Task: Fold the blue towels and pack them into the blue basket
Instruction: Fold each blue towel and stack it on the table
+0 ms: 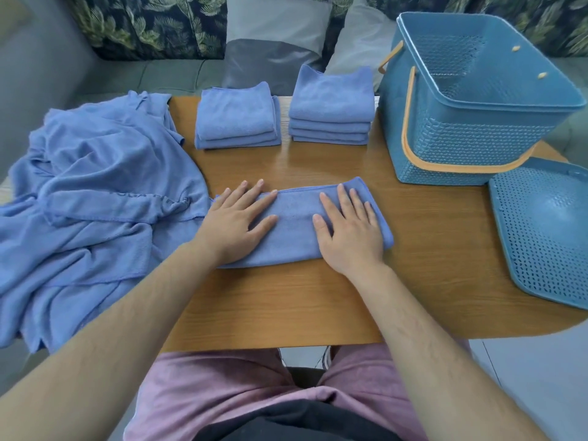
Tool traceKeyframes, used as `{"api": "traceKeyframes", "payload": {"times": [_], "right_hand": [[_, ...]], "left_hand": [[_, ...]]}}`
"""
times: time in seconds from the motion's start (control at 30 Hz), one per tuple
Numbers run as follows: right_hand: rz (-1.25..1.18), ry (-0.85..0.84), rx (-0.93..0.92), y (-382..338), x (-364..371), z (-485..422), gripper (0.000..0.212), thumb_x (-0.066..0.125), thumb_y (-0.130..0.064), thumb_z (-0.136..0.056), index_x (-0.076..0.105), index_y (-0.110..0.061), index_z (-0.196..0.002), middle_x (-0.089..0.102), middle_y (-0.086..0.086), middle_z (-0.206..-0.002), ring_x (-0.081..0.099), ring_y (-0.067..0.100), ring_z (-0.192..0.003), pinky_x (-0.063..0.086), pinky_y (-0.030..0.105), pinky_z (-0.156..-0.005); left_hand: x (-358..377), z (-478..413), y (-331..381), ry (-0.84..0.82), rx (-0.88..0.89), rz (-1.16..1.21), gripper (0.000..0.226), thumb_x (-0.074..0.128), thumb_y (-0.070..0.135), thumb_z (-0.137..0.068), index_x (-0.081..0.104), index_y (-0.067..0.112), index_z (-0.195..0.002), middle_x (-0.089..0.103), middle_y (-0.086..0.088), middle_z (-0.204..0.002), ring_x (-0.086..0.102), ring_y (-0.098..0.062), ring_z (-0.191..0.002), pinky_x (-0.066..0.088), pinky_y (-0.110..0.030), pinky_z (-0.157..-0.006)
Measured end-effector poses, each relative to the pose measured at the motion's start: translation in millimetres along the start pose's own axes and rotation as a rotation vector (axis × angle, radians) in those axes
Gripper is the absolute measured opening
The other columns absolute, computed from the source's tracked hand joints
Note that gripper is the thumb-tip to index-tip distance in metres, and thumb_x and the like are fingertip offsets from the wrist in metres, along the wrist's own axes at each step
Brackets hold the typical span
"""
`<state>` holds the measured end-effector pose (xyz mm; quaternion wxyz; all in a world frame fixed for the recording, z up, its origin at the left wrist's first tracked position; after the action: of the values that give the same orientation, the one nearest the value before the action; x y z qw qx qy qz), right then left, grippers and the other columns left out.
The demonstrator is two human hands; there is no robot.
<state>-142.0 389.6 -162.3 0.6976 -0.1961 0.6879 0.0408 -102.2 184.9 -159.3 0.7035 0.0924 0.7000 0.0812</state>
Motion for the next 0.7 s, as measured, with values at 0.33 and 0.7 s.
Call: {"api": "traceKeyframes", "payload": {"times": [0.33, 0.7], "right_hand": [[-0.084, 0.32, -0.048, -54, -26, 54, 0.027, 0.058, -0.048, -0.087, 0.067, -0.025, -0.1, 0.061, -0.003, -0.106, 0.055, 0.026, -0.101, 0.039, 0.042, -0.082], [-0.451, 0.102, -0.293, 5, -30, 49, 0.029, 0.058, -0.036, -0.094, 0.073, -0.03, -0.118, 0.047, -0.007, -0.153, 0.034, 0.021, -0.147, 0.033, 0.045, -0.117]], "left_hand": [[-5, 12, 27, 0.14, 0.054, -0.025, 0.053, 0.023, 0.047, -0.101, 0.048, 0.037, -0.147, 0.04, 0.009, -0.158, 0.036, -0.017, -0.147, 0.03, -0.054, -0.116], [-12, 62, 68, 0.229, 0.182, 0.11, 0.04, 0.051, 0.054, -0.095, 0.065, 0.035, -0.128, 0.053, 0.012, -0.139, 0.044, -0.015, -0.134, 0.03, -0.033, -0.103]]}}
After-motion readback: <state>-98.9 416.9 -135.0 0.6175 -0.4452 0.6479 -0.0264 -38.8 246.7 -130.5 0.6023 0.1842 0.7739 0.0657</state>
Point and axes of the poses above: each hand's wrist, its own z-axis away from the middle knuckle, its own x-axis out of the palm, y = z × x, the point moved 10 cm from there along -z, towards the middle knuckle
